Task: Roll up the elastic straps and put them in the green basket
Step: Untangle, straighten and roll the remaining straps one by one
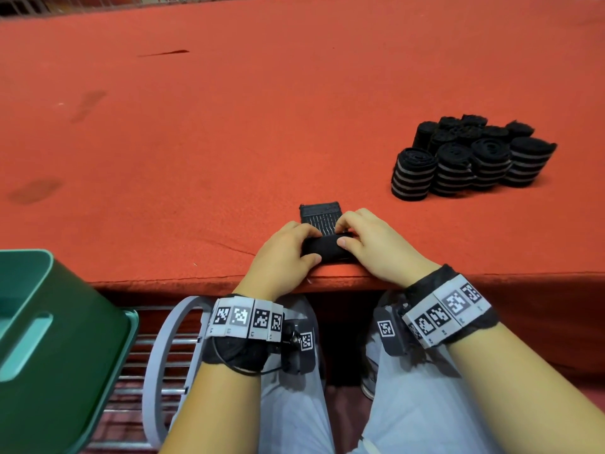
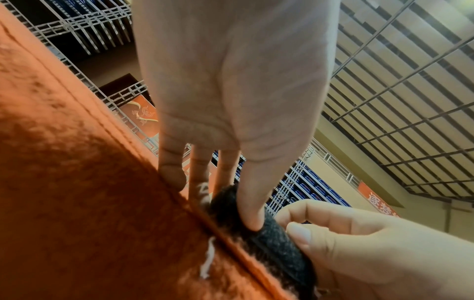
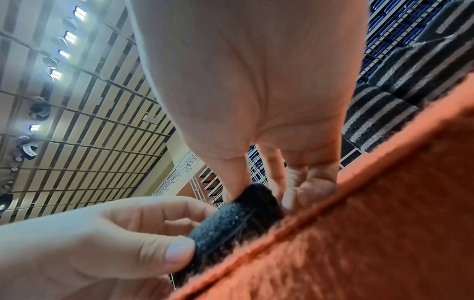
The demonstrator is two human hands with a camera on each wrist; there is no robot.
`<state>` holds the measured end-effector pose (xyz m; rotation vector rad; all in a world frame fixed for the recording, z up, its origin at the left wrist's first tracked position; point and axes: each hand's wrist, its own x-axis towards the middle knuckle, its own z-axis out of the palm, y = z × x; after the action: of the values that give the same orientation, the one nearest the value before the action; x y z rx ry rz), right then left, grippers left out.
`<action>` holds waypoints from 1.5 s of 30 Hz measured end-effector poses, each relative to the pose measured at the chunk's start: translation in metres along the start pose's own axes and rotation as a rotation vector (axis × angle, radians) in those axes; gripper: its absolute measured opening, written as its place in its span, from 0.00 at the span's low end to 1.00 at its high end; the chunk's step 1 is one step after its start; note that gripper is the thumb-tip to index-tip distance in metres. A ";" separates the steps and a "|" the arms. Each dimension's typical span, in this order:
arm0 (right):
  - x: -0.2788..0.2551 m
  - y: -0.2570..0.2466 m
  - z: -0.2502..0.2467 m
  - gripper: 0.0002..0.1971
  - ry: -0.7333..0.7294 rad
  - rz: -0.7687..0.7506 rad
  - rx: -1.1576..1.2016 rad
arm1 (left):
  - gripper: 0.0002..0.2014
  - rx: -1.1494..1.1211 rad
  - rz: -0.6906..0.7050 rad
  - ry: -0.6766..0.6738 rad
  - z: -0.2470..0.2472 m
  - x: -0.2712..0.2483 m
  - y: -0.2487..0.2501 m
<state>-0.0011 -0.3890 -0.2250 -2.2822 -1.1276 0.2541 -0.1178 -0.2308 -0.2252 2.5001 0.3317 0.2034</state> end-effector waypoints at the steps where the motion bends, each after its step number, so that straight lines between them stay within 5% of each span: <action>1: 0.000 0.001 0.001 0.08 0.003 -0.008 -0.002 | 0.17 0.000 -0.009 -0.010 -0.001 0.001 0.000; 6: 0.000 0.003 -0.001 0.18 -0.064 -0.023 -0.038 | 0.16 -0.007 -0.052 -0.036 -0.004 0.005 0.001; 16: 0.010 0.000 -0.003 0.16 -0.079 0.019 -0.037 | 0.18 -0.015 -0.066 0.005 -0.002 0.007 0.004; 27: -0.012 0.003 -0.020 0.09 -0.252 0.036 0.062 | 0.12 -0.224 -0.103 -0.229 -0.014 -0.009 0.009; 38: -0.013 -0.002 -0.014 0.20 -0.124 -0.012 -0.014 | 0.12 -0.139 -0.114 -0.106 -0.013 0.001 0.007; 45: -0.001 0.003 -0.009 0.15 -0.059 0.003 -0.039 | 0.06 -0.089 -0.023 0.078 -0.001 0.005 0.003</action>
<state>0.0039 -0.3947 -0.2194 -2.3245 -1.1688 0.3045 -0.1124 -0.2311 -0.2217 2.4035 0.3752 0.3005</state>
